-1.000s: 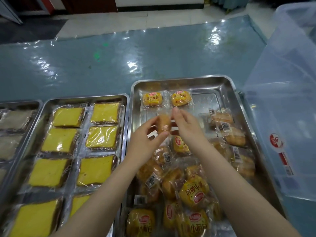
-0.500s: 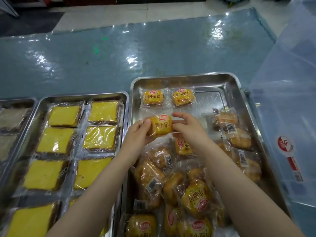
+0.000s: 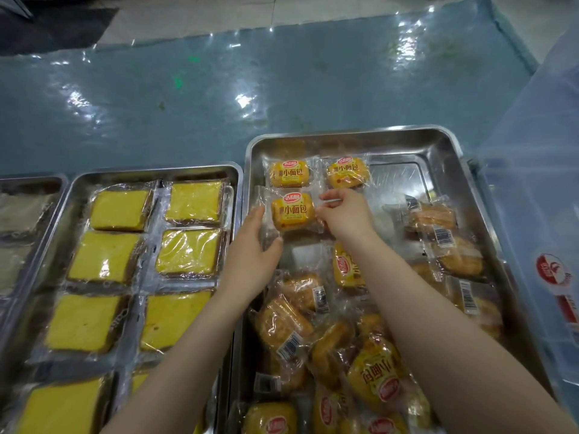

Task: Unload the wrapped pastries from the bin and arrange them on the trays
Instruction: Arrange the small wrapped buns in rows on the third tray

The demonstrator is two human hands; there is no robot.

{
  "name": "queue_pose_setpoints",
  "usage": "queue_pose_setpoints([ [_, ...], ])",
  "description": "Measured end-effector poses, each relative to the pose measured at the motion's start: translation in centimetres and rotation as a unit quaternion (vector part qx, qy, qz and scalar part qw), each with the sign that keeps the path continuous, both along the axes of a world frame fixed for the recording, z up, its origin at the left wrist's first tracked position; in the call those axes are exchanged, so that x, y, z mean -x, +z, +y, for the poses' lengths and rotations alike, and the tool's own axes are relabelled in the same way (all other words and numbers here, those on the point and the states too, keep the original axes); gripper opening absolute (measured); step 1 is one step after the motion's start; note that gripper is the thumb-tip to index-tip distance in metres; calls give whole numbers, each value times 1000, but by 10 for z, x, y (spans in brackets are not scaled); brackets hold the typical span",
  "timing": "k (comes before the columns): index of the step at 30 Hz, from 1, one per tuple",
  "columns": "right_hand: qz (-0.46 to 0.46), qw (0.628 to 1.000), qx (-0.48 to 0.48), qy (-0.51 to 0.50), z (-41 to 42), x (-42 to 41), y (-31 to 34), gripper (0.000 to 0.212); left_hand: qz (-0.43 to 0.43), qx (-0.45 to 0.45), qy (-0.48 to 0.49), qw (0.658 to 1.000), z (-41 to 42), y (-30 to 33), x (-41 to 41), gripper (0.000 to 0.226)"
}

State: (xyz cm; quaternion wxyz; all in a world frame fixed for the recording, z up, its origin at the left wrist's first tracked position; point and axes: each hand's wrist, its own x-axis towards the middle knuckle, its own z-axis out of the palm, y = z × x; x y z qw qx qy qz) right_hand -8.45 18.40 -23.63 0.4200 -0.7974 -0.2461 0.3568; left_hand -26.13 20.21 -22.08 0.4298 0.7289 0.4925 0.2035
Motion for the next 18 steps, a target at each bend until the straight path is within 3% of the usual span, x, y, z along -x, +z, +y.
queue_pose_setpoints([
  [3,-16,1000,20,12,6,-3,0,24,9,-33,-14,999,-2,2,-1,63],
  [8,-20,998,25,58,-10,-8,0,44,50,2,-9,999,0,-3,2,61],
  [10,-67,994,28,82,-21,-12,5,47,62,3,-12,998,-2,-2,3,59],
  [14,-140,967,109,181,-56,-26,20,39,62,-3,-6,998,-14,-2,5,52],
  [18,-177,917,176,311,-91,-36,31,61,85,-30,-40,995,-27,-6,6,48],
])
